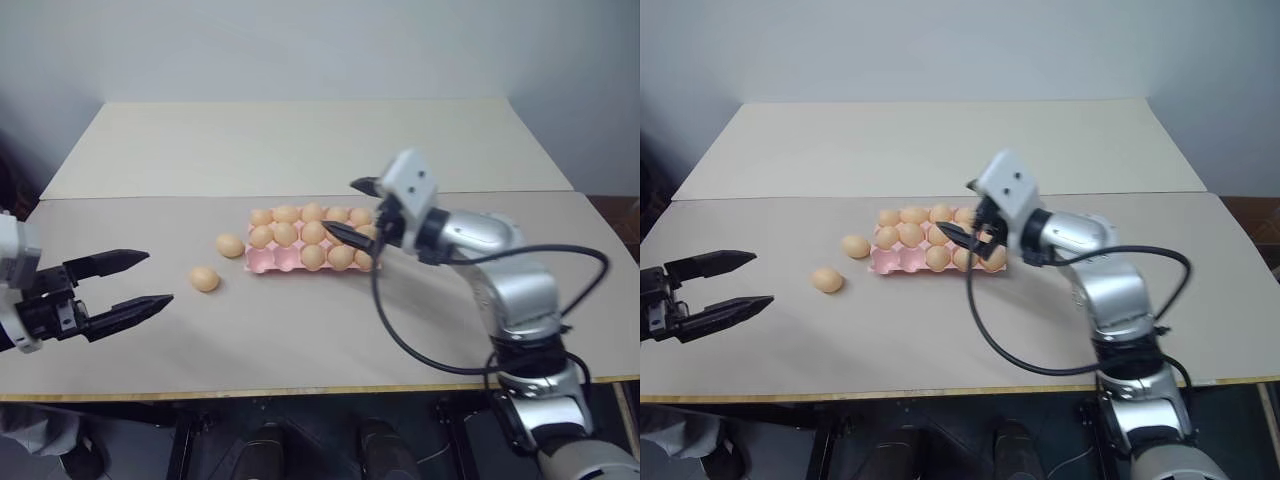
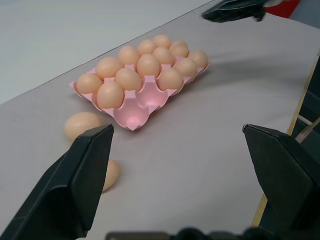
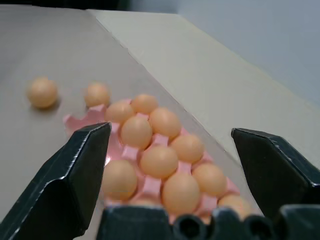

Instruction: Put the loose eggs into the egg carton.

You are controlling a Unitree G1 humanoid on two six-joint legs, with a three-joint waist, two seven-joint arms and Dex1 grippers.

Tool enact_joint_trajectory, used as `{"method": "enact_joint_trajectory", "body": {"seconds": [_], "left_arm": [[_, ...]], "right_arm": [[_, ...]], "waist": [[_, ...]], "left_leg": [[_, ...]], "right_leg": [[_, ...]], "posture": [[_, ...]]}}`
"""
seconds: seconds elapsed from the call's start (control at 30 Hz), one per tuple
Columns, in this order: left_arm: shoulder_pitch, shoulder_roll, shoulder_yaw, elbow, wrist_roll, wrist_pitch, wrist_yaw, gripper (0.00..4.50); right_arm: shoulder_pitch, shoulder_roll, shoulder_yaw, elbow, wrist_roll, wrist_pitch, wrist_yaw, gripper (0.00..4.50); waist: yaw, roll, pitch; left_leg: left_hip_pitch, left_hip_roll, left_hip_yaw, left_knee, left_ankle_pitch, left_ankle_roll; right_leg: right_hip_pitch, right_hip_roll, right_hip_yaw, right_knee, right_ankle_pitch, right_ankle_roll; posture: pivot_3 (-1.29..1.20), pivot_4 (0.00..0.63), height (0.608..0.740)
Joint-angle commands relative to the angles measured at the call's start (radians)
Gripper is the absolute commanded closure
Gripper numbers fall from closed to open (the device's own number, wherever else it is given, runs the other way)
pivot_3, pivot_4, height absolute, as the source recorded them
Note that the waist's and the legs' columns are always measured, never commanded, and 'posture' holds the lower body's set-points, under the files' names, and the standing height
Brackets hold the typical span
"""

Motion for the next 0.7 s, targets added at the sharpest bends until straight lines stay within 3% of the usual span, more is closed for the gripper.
{"method": "enact_joint_trajectory", "body": {"seconds": [0.03, 0.17, 0.33, 0.5, 0.63, 0.7], "left_arm": [[-0.019, -0.022, 0.014, 0.037, 0.028, -0.036, 0.044, 0.0], [0.013, -0.055, 0.001, 0.028, 0.053, -0.064, 0.042, 0.0], [0.039, -0.08, -0.061, 0.003, 0.121, -0.11, 0.082, 0.0], [-0.083, -0.14, -0.205, -0.111, 0.09, 0.076, 0.372, 0.0], [-0.219, -0.228, -0.336, -0.153, 0.193, 0.211, 0.672, 0.0], [-0.26, -0.262, -0.357, -0.167, 0.181, 0.261, 0.728, 0.0]], "right_arm": [[0.084, -0.102, -0.162, -0.075, 0.109, -0.05, 0.114, 0.02], [0.232, -0.222, -0.286, -0.074, 0.192, -0.112, 0.244, 0.02], [0.265, -0.251, -0.318, -0.05, 0.239, -0.117, 0.243, 0.02], [0.264, -0.258, -0.317, -0.036, 0.24, -0.107, 0.206, 0.02], [0.266, -0.266, -0.32, -0.043, 0.245, -0.099, 0.187, 0.02], [0.264, -0.27, -0.322, -0.051, 0.253, -0.091, 0.179, 0.02]], "waist": [[0.0, 0.0, 0.0], [-0.009, 0.0, 0.0], [-0.01, 0.0, 0.0], [0.007, -0.001, 0.0], [0.018, -0.001, -0.001], [0.019, -0.002, -0.001]], "left_leg": [[0.0, 0.0, 0.0, 0.0, 0.0, 0.0], [0.001, 0.0, 0.001, 0.0, 0.0, 0.0], [0.002, 0.002, 0.002, 0.0, 0.0, 0.0], [0.001, 0.0, 0.001, 0.001, 0.0, 0.0], [0.0, -0.001, 0.001, 0.001, 0.0, 0.0], [0.0, -0.001, 0.001, 0.001, 0.0, 0.0]], "right_leg": [[0.0, -0.001, 0.0, 0.0, 0.0, 0.0], [0.001, 0.0, 0.0, 0.001, 0.0, 0.0], [0.001, 0.001, 0.002, 0.001, 0.0, 0.0], [0.002, 0.0, 0.001, 0.0, 0.0, 0.0], [0.002, -0.001, 0.001, 0.001, 0.0, 0.0], [0.001, -0.001, 0.001, 0.001, 0.0, 0.0]], "posture": [[0.0, 0.15, 0.74], [0.0, 0.15, 0.74], [0.0, 0.15, 0.74], [0.0, 0.15, 0.74], [0.0, 0.15, 0.74], [0.0, 0.15, 0.74]]}}
